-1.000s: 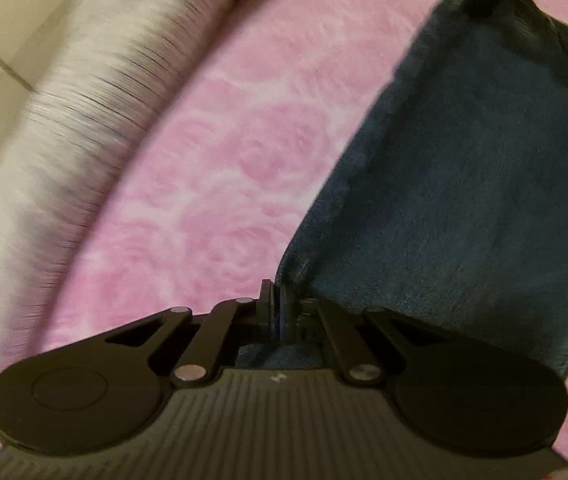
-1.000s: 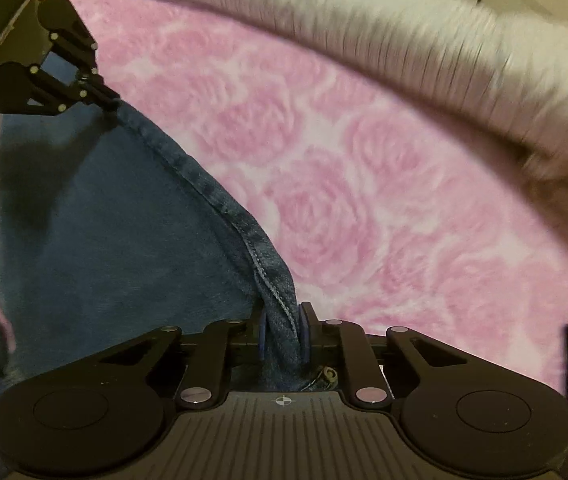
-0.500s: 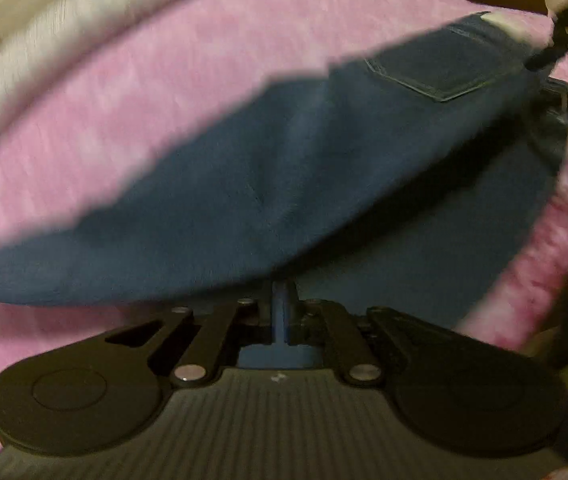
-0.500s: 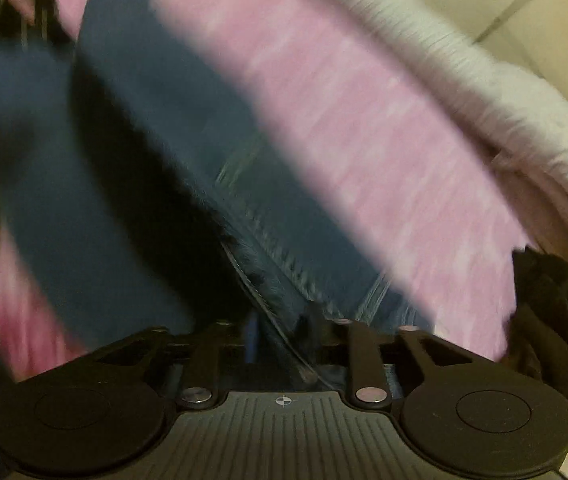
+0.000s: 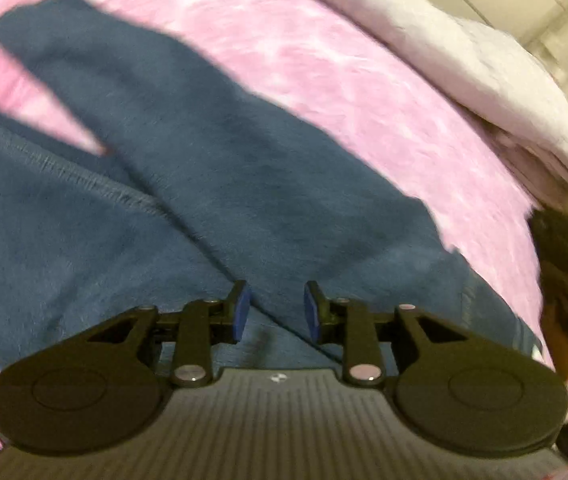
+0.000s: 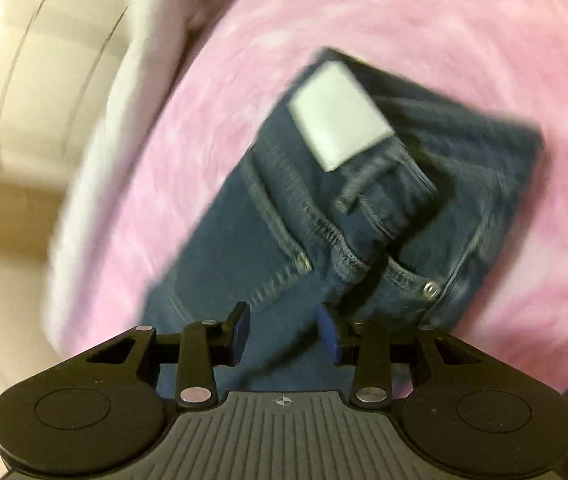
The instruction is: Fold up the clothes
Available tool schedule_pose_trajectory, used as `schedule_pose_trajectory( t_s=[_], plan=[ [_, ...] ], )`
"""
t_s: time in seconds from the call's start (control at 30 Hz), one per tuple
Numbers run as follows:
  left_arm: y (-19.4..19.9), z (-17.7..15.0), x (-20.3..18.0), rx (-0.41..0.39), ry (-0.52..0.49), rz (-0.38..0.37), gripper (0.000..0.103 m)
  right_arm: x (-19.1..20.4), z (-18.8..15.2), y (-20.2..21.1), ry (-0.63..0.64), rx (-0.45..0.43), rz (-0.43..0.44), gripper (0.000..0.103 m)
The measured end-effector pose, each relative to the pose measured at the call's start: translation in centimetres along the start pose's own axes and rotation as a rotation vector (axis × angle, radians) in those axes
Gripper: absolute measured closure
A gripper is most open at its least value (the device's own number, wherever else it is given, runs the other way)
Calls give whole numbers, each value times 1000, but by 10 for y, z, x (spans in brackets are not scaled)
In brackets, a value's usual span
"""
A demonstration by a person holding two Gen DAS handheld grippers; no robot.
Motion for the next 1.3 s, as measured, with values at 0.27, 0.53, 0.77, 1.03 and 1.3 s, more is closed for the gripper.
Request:
schedule_pose_trajectory(
  t_s=[0.27, 0.53, 0.77, 1.03, 1.3],
  plan=[
    [-28, 8, 39, -34, 300, 11, 74, -37, 5, -13, -236, -72, -26, 64],
    [-41, 20, 28, -34, 149, 5, 96, -52, 30, -4, -329, -163, 4, 64],
    [16, 37, 3, -135, -131, -49, 102, -28, 52, -3, -145, -170, 18, 89],
    [94, -67, 5, -84, -378, -17, 101, -40, 72, 47, -42, -122, -12, 90],
    [67, -102, 14, -49, -393, 47, 102, -51, 60, 47, 89, -138, -122, 90]
  ],
)
Point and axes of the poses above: each gripper's, at about its wrist camera, not at the fingertips, and y roughly against the way its jaws point, x to its left, z to its top, the point moved 9 cm from there along -y, roughly the way its jaws point, and after that the axes turned 8 degrees about -x, right-handed, at the moved point
